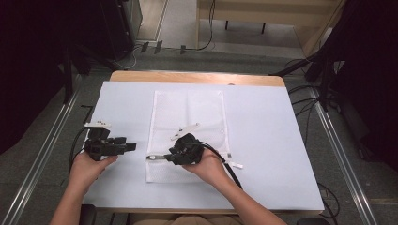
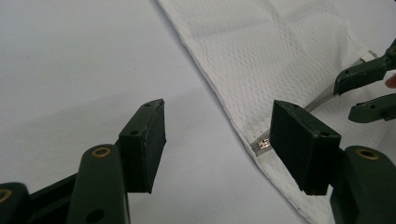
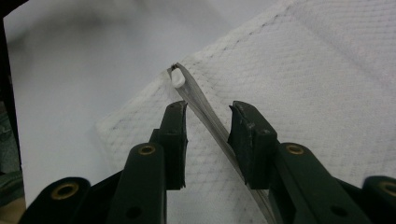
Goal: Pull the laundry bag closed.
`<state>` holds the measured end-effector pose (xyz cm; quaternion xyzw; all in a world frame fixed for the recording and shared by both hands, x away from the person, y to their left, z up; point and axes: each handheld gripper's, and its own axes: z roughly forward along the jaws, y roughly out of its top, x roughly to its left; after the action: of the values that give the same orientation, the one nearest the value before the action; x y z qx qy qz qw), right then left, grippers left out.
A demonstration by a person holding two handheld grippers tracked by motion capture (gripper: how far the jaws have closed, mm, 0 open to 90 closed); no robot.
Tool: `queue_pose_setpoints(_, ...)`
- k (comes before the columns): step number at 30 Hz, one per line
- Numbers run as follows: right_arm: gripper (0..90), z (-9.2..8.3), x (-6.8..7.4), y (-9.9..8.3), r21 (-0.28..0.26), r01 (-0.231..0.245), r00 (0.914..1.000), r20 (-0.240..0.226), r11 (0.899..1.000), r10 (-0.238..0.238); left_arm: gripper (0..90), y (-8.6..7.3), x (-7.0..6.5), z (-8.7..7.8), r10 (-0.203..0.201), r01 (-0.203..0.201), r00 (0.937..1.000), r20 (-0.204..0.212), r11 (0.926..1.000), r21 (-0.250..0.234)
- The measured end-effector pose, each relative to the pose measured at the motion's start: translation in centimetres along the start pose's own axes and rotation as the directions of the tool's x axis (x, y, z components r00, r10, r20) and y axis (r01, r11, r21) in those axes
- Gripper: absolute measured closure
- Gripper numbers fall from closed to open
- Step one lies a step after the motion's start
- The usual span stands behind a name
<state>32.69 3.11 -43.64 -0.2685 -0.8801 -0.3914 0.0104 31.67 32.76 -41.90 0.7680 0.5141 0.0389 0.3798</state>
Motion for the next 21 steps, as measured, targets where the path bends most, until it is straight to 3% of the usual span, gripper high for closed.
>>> queue_pose_setpoints(8, 72.1, 1.3, 0.4, 0.4, 0.019, -0.009, 0.9998, -0.018, 1.0, 0.009, 36.6, 0.0, 0.0, 0.0, 0.001, -0.001, 1.0, -0.001, 1.0, -0.003)
queue_pose_setpoints(21, 69.7, 3.8, 1.3, 0.5, 0.041, -0.009, 0.9985, -0.054, 0.999, 0.012, 37.5, 0.1, 0.0, -0.3, 0.009, -0.009, 0.9998, -0.018, 0.9998, -0.017)
